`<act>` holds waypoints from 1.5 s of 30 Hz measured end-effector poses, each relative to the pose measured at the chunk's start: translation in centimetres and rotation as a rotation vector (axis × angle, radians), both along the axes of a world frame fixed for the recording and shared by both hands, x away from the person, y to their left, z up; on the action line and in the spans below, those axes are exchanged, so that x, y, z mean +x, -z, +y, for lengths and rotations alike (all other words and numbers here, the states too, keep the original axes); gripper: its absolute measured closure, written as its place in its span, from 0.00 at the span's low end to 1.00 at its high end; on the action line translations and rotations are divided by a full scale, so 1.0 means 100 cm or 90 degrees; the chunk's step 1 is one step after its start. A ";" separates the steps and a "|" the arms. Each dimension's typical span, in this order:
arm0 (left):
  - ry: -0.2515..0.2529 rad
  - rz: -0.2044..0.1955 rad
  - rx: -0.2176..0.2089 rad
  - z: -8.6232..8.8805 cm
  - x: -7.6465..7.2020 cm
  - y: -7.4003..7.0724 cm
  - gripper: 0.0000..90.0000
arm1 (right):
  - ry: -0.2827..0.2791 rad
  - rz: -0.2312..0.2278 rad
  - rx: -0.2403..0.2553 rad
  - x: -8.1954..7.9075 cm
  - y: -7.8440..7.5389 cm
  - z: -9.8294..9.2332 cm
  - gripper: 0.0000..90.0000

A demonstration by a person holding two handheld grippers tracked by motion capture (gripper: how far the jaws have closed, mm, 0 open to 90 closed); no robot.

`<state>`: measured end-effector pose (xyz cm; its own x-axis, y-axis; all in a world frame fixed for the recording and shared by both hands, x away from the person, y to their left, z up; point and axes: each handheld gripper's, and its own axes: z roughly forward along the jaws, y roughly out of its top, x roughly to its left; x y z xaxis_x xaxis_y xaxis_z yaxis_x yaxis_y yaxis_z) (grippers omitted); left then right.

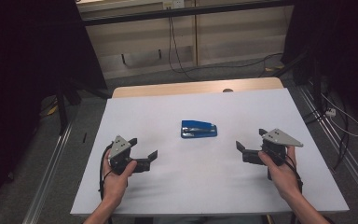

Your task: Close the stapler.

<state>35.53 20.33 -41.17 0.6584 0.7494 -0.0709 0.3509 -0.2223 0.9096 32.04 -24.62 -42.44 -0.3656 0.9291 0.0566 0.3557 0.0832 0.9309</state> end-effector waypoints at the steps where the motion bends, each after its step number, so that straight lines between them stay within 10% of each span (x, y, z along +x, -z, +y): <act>1: -0.003 -0.004 0.001 0.003 -0.001 0.000 0.05 | 0.003 0.001 0.000 -0.002 0.000 -0.001 0.04; 17: -0.059 -0.023 0.020 0.042 -0.024 -0.002 0.05 | 0.039 -0.003 -0.004 -0.024 0.002 -0.022 0.04; 45: -0.083 -0.008 0.030 0.050 -0.055 0.009 0.05 | 0.073 -0.013 0.003 -0.054 0.013 -0.033 0.01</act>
